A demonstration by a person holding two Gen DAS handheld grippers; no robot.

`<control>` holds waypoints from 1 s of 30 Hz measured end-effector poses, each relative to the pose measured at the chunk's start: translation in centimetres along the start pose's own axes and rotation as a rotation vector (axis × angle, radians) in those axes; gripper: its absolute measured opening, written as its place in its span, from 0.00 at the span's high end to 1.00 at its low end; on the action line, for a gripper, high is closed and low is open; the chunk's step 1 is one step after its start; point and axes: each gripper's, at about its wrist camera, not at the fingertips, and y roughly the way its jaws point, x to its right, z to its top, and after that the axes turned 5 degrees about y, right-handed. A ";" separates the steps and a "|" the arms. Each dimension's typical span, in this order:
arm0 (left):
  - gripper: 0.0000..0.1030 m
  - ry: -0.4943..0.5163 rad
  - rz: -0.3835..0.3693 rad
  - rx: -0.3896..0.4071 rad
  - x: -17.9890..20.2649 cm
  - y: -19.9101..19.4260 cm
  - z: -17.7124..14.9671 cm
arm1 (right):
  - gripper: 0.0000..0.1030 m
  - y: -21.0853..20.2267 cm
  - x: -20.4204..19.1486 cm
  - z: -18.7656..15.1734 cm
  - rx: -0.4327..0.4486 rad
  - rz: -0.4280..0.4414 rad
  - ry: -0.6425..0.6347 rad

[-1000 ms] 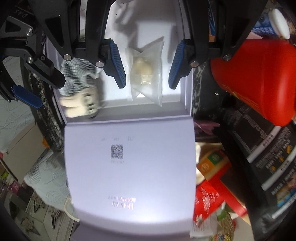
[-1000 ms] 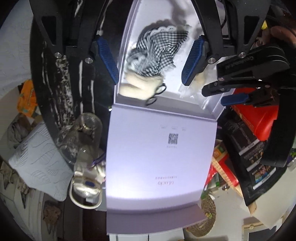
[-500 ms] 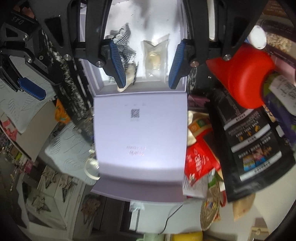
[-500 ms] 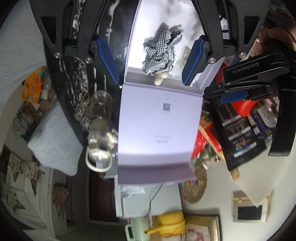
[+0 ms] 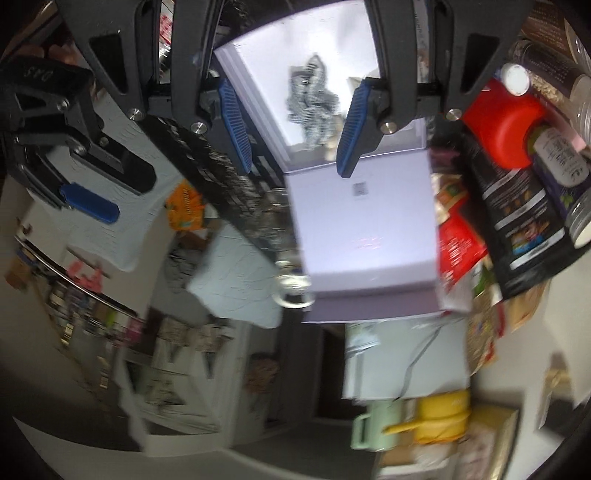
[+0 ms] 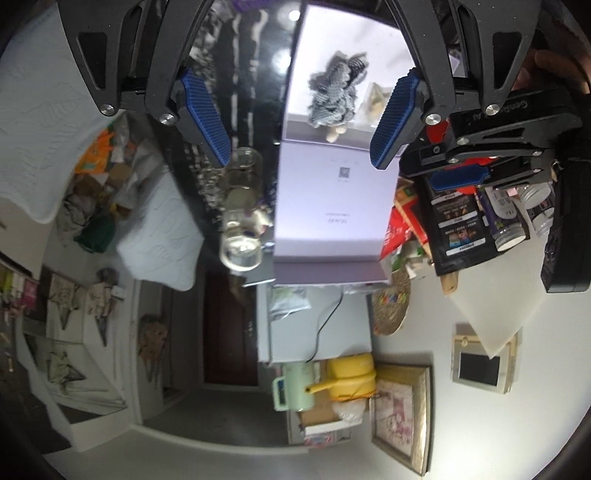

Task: Organize soft objects
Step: 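Move both grippers back to the snack pile on the table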

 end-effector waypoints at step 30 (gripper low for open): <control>0.54 0.326 -0.254 -0.114 16.6 -0.9 -6.3 | 0.14 -15.1 9.5 -10.3 -0.010 -0.327 0.214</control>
